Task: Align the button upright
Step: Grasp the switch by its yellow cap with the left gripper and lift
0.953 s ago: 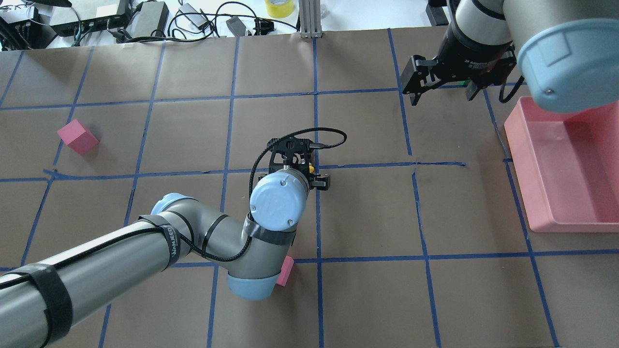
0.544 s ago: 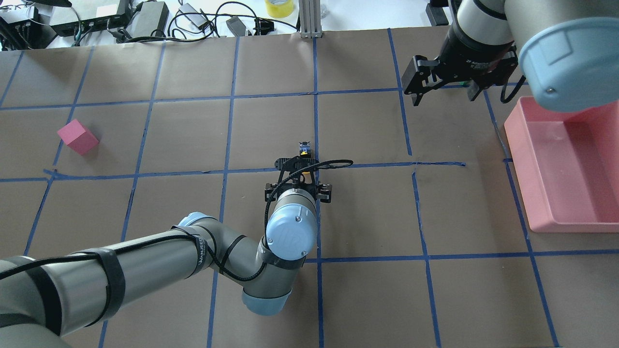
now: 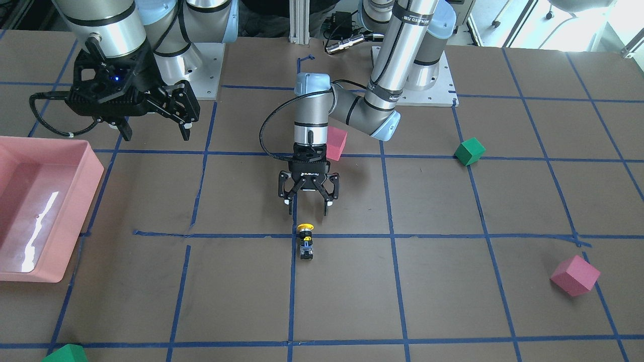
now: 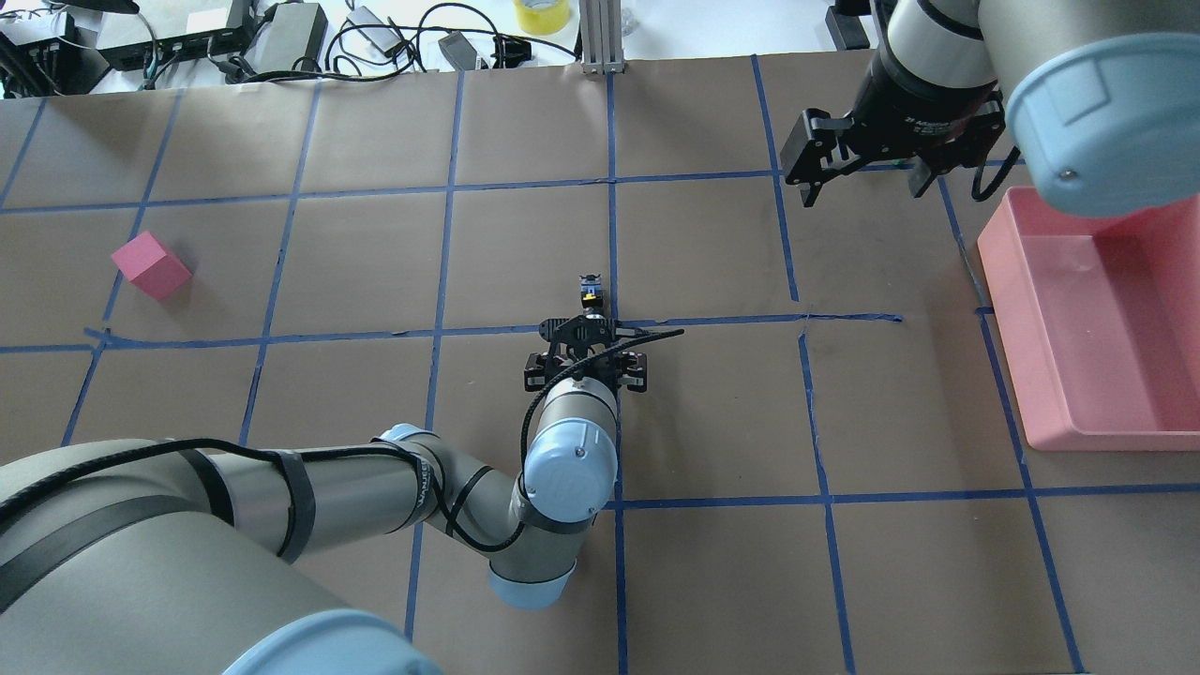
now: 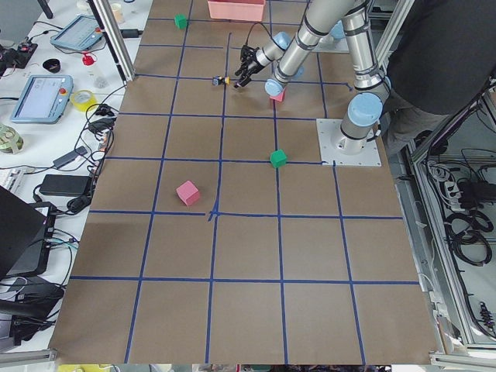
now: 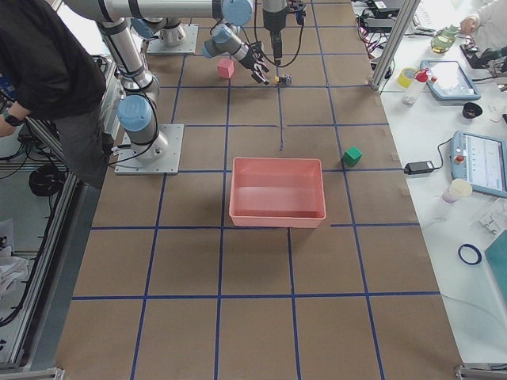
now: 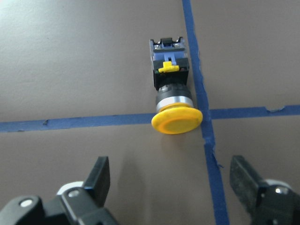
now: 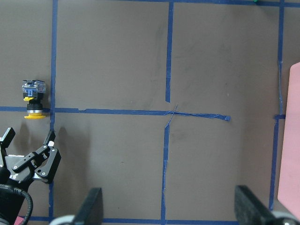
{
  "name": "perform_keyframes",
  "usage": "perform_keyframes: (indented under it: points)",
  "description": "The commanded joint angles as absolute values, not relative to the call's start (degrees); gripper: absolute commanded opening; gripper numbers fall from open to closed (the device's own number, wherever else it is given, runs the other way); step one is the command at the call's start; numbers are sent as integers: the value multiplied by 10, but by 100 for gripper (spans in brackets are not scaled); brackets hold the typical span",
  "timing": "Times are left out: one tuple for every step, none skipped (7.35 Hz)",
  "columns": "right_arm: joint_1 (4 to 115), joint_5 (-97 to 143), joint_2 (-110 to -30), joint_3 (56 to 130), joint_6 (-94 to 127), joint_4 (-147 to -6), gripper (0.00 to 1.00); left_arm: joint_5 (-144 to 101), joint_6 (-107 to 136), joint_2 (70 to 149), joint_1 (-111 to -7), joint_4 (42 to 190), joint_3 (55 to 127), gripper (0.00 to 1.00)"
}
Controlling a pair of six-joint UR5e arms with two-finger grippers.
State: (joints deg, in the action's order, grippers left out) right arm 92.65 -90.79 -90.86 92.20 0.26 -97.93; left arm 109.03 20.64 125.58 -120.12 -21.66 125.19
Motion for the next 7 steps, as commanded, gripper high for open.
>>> perform_keyframes:
  points:
    - [926, -908, -911, 921, 3, -979, 100, 1089, 199, 1287, -1201, -231, 1218, 87]
    - [926, -908, -911, 921, 3, -979, 100, 1090, 190, 1291, -1201, -231, 1219, 82]
    - [926, -908, -911, 922, 3, -978, 100, 1090, 185, 1294, -1201, -231, 1219, 40]
    - [926, -907, -912, 922, 3, -978, 100, 1090, 180, 1294, -1201, -231, 1222, 11]
    - [926, -907, -912, 922, 3, -979, 100, 1092, 169, 1294, -1201, -231, 1222, 0]
    - [926, -907, -911, 922, 3, -979, 100, 1092, 168, 1293, -1201, -230, 1223, 0]
    - [926, -905, -911, 922, 3, -979, 100, 1088, 168, 1289, -1201, -226, 1217, 0]
